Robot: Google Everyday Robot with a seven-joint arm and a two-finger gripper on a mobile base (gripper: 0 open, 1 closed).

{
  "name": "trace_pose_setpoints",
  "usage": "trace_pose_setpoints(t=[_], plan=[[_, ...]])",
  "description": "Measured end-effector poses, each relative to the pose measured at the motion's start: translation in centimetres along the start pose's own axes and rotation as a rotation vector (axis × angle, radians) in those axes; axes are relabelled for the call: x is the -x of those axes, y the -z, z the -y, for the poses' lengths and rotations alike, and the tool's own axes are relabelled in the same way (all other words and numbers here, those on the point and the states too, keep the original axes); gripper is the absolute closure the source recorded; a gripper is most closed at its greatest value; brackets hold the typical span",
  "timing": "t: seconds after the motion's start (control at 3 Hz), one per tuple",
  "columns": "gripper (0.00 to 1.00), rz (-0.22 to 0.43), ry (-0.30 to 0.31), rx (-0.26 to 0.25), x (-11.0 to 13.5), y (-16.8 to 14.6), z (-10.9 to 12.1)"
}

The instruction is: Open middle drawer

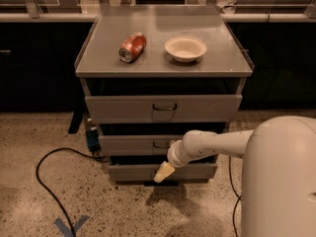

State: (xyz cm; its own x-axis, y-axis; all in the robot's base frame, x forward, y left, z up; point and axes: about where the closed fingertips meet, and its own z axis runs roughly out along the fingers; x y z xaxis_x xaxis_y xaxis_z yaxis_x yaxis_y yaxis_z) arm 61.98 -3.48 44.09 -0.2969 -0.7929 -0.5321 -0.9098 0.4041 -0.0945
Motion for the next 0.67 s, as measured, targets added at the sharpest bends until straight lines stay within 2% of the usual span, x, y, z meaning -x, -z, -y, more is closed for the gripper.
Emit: trace_pose_setpoints(t=[0.33,0.67], plan=[[0.0,0.063,-0.051,-0.036,0.2,0.8,1.5],[0.0,0.163,-0.123,-0.072,0.6,1.9,3.9]])
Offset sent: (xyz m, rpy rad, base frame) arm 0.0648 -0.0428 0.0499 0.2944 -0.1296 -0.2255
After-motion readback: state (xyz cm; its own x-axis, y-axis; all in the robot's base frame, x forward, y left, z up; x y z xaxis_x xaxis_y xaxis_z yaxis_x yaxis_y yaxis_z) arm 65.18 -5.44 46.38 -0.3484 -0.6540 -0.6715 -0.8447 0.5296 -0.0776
